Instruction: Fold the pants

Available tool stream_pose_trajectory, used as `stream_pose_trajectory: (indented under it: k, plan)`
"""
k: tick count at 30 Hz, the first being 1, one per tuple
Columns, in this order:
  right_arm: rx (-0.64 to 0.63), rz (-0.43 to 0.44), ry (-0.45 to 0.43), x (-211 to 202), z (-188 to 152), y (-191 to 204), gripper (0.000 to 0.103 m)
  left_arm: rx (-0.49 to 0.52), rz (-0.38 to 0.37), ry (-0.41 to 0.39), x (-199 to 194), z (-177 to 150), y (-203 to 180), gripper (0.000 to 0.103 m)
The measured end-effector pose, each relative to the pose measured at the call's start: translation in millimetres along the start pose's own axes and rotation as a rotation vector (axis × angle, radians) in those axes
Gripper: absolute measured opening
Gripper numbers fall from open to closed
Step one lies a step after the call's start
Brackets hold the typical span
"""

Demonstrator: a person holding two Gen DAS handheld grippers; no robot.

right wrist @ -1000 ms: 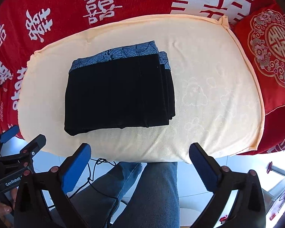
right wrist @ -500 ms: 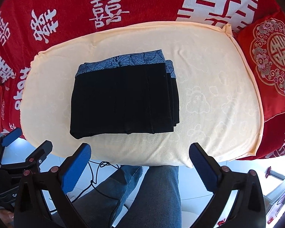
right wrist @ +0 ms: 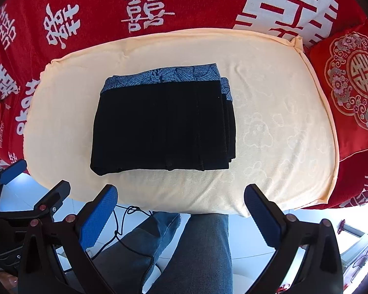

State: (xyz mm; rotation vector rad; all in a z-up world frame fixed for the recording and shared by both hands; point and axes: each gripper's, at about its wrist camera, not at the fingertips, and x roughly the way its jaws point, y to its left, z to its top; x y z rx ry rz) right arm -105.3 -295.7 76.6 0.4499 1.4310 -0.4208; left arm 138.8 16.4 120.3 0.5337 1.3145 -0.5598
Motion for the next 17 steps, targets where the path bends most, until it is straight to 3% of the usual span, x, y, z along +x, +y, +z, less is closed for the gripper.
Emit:
stream_pose_trajectory:
  k: [17]
  plan:
    - [0.000, -0.009, 0.005, 2.2, 0.4, 0.0, 0.103, -0.010, -0.039, -0.013, -2.7, -3.0, -2.7, 0.103]
